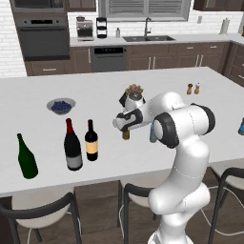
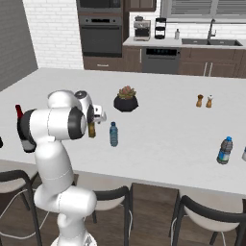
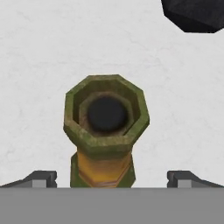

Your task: Move the plastic bottles in the middle to the plastics group, and the glass bottles in the middle to the glass group.

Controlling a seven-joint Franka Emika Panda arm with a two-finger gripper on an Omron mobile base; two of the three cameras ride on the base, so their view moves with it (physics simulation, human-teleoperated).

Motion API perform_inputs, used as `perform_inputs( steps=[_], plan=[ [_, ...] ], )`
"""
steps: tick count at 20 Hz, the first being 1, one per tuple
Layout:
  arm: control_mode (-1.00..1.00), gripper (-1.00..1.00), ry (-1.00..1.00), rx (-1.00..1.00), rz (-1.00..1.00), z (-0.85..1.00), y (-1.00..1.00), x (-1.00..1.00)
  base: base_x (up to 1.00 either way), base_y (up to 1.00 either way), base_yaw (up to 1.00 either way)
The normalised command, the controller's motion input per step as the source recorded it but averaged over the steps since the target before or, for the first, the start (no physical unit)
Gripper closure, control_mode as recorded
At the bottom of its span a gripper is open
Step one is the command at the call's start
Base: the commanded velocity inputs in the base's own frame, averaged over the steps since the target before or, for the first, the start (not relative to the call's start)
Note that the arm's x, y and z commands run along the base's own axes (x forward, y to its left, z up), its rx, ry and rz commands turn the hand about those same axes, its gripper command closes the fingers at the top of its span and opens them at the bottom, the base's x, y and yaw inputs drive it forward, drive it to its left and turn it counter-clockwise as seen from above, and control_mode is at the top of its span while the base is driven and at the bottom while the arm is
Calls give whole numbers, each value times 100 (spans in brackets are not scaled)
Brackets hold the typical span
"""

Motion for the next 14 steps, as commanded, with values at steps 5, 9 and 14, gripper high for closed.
perform_inputs(
  steps=[5,9,14],
  plan=[
    [-100,-100,-6,0,0,0,0,1,0,0,0],
    [-100,-100,-3,1,0,0,0,0,0,0,0],
    [-100,100,0,0,0,0,0,0,0,0,0]
  ],
)
